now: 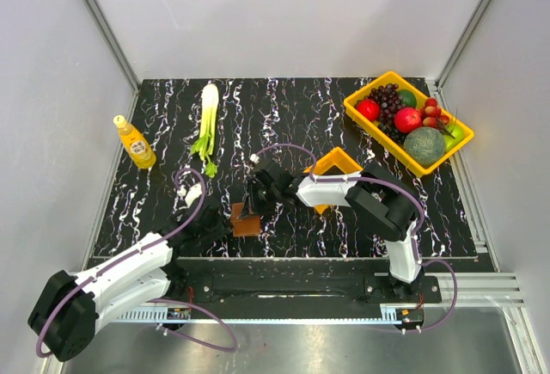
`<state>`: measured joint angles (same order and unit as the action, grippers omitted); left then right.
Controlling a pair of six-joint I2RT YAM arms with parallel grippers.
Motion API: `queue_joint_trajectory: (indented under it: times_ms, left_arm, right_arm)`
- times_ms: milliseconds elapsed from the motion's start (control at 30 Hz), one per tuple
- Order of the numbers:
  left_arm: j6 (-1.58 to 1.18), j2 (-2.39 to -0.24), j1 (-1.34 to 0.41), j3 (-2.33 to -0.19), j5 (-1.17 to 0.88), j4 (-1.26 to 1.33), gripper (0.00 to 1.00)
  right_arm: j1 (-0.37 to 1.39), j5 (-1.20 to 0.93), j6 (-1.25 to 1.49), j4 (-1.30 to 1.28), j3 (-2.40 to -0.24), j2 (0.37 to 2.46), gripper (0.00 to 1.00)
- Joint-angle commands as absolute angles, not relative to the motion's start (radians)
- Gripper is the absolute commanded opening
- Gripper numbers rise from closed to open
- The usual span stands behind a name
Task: Put the credit cards into the card holder
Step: Close the card holder at the center of the board.
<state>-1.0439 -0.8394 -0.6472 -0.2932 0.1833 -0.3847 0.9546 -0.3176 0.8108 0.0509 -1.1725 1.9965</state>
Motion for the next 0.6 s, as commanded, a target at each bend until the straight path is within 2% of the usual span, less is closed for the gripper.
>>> queue_joint_trajectory:
  times_ms: [0, 467, 567]
  left_arm:
    - [-1.031, -0.854, -0.65, -0.304, 0.207, -0.416, 0.35]
    - [-1.022, -0.893, -0.65, -0.311, 0.206, -0.403, 0.35]
    - [-1.016, -0.87, -0.652, -0.316, 0.198, -0.377, 0.44]
  right_arm:
    - [0.963, -0.25, 0.772, 0.008, -1.218, 1.957, 0.0]
    - [0.965, -0.179, 0.726, -0.141, -1.258, 1.947, 0.0]
    - [0.966, -0.198, 0.722, -0.138, -1.272, 1.937, 0.0]
